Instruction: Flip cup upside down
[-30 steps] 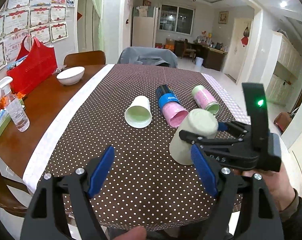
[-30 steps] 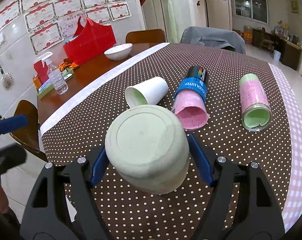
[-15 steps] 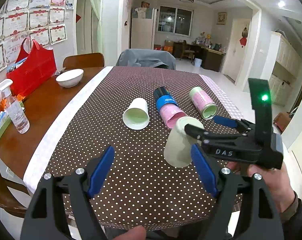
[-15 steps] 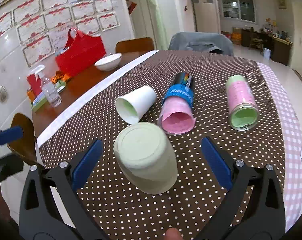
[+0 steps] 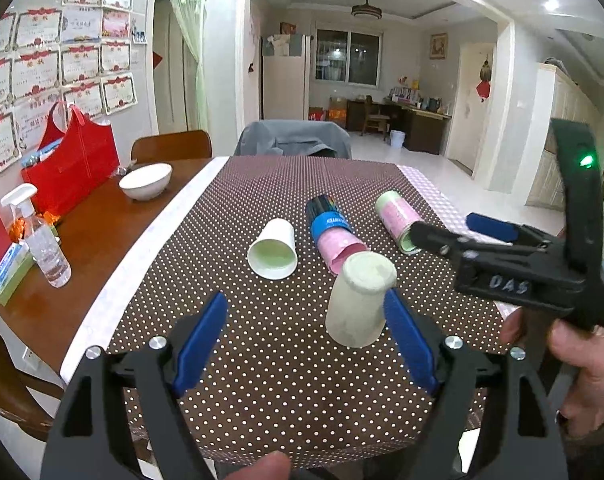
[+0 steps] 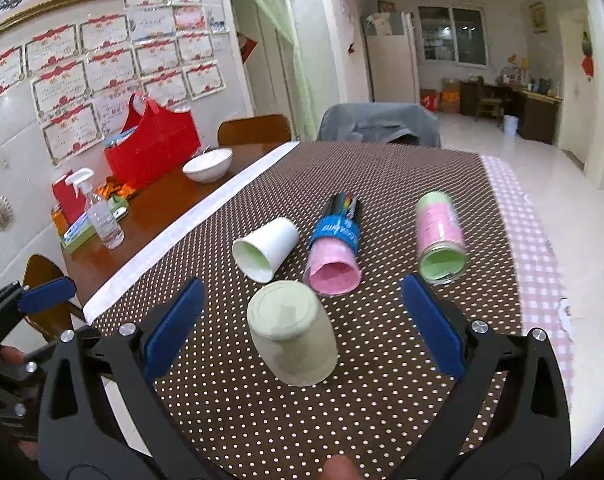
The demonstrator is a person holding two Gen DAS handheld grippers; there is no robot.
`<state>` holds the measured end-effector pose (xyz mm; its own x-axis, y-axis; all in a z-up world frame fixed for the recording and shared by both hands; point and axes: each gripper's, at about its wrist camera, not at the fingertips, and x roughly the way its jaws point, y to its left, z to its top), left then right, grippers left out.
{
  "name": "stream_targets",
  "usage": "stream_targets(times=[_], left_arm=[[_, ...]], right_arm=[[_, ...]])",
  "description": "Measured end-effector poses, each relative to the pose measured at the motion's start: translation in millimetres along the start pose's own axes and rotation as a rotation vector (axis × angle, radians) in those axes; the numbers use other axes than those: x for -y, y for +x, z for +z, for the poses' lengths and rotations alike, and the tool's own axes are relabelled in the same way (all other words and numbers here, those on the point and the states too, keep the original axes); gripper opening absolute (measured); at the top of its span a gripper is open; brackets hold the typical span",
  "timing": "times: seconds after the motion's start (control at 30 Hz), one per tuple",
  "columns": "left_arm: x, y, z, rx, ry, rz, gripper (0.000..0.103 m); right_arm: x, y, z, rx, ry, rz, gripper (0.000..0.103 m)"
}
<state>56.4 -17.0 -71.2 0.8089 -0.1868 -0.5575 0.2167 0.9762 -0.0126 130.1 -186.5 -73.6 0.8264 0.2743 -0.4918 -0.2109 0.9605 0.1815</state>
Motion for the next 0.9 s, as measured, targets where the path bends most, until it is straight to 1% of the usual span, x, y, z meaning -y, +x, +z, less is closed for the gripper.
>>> stream_targets(times=[0.2, 0.47, 0.63, 0.9], left_arm=[[3, -14, 4, 0.037, 0.012, 0.033, 0.080], [9, -38, 10, 0.096, 0.032, 0.058, 0.080], [12, -54, 13, 0.132, 0.032, 0.081, 0.080], [11, -74, 18, 0.186, 0.023, 0.093, 0.080]], right_arm=[[4, -40, 7, 0.072, 0.037, -0.074, 0.097], [-4, -92, 7, 0.157, 0.062, -0.140, 0.097], [-12, -110, 4, 0.184, 0.063, -0.162, 0.097], [-22, -129, -4, 0.219, 0.070, -0.194, 0.097]])
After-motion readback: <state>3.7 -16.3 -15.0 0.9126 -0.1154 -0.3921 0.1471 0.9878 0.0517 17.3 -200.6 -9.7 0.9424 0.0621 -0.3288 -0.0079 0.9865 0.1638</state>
